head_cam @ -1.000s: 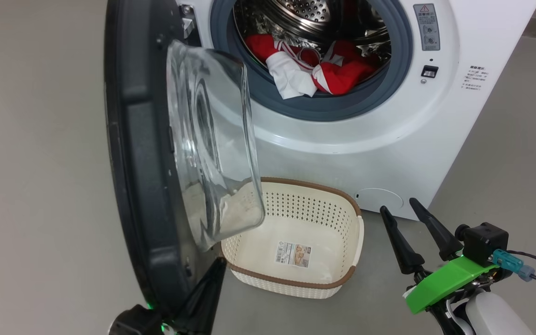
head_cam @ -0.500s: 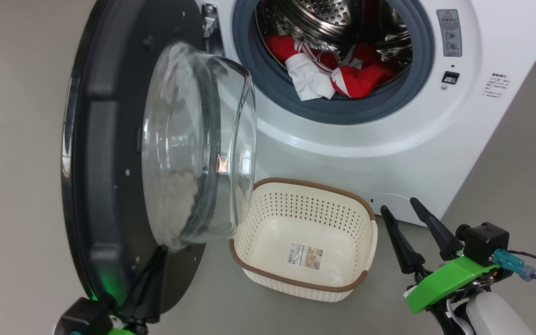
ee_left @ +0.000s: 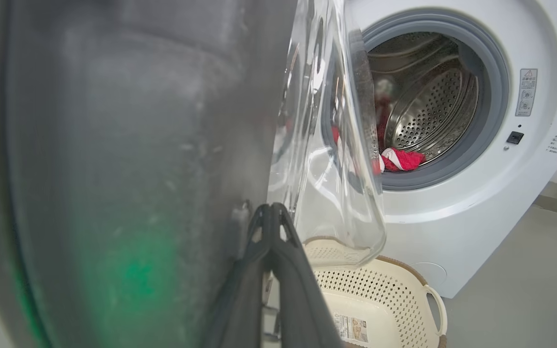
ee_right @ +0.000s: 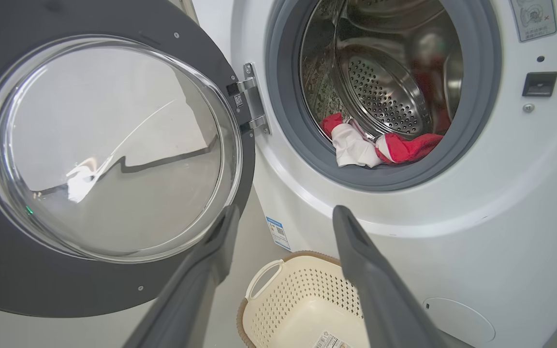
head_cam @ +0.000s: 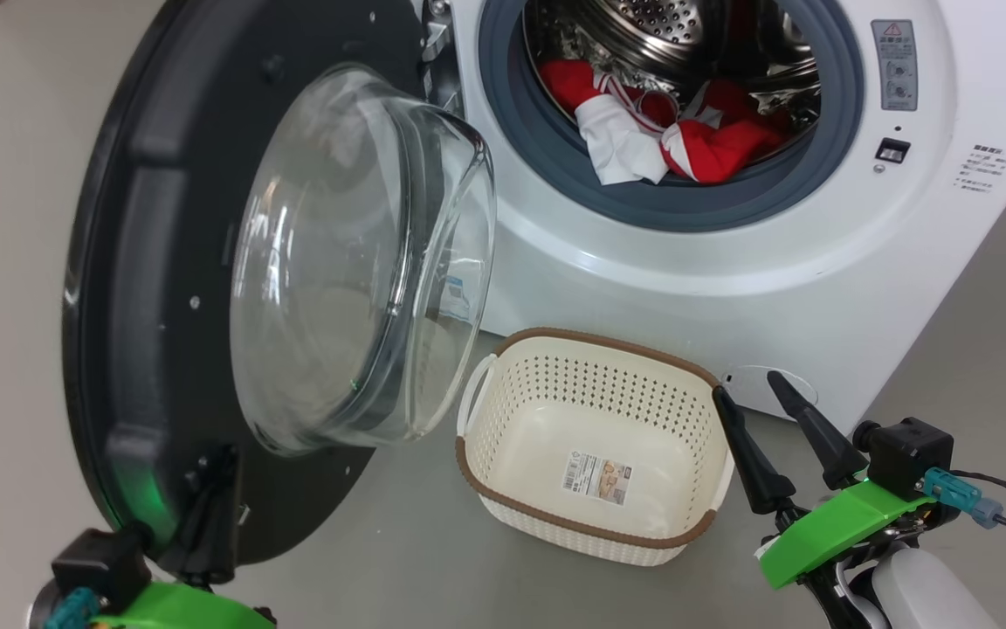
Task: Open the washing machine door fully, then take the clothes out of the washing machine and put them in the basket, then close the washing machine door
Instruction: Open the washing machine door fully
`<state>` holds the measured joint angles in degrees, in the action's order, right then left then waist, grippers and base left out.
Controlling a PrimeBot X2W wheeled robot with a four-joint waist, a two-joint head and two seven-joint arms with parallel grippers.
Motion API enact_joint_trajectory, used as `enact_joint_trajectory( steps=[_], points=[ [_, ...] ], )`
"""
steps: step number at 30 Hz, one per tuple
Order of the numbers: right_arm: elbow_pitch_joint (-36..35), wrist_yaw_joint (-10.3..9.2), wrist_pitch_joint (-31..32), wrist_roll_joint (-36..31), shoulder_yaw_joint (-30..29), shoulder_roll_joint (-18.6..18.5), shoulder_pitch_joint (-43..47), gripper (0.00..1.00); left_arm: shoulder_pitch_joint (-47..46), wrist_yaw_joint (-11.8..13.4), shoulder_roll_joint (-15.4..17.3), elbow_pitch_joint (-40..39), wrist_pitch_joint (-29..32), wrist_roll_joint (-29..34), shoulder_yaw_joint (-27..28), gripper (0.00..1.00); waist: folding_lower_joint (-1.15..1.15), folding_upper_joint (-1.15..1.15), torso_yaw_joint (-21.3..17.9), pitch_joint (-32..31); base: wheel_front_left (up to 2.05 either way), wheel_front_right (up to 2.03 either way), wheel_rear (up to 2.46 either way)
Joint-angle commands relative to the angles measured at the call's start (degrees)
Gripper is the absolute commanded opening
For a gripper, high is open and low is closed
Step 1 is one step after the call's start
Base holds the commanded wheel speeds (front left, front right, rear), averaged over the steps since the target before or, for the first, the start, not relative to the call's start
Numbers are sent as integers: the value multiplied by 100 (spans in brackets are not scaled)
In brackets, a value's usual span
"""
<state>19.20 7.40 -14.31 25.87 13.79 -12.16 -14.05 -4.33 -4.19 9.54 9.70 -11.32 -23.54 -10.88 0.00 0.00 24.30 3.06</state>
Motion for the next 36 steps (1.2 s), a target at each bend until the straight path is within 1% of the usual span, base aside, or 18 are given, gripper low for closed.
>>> enact_joint_trajectory(
  steps=[1, 5, 10, 21, 28, 36],
  points=[
    [-129, 9, -69, 45, 92, 16, -63, 100, -350, 112, 236, -96, 10, -56, 335, 0, 0, 0, 36, 39, 0, 0, 0],
    [-122, 9, -69, 36, 88, 12, -87, 100, -476, 151, 347, 20, 155, -128, 438, 0, 0, 0, 89, 114, 0, 0, 0],
    [-104, 9, -69, 38, 115, 18, -143, 100, -656, 132, 526, 285, 245, -230, 583, 0, 0, 0, 125, 179, 0, 0, 0],
    [-97, 9, -69, 29, 115, 66, -180, 100, -1277, -16, 929, 1232, 302, -383, 759, 0, 0, 0, 189, 272, 0, 0, 0],
    [-85, 9, -69, 38, 132, 92, -197, 100, -1630, -101, 1048, 1780, 230, -394, 702, 0, 0, 0, 187, 309, 0, 0, 0],
    [-58, 9, -69, 66, 146, 112, -178, 100, -1864, -166, 1049, 2199, 90, -464, 639, 0, 0, 0, 190, 282, 0, 0, 0]
  ],
)
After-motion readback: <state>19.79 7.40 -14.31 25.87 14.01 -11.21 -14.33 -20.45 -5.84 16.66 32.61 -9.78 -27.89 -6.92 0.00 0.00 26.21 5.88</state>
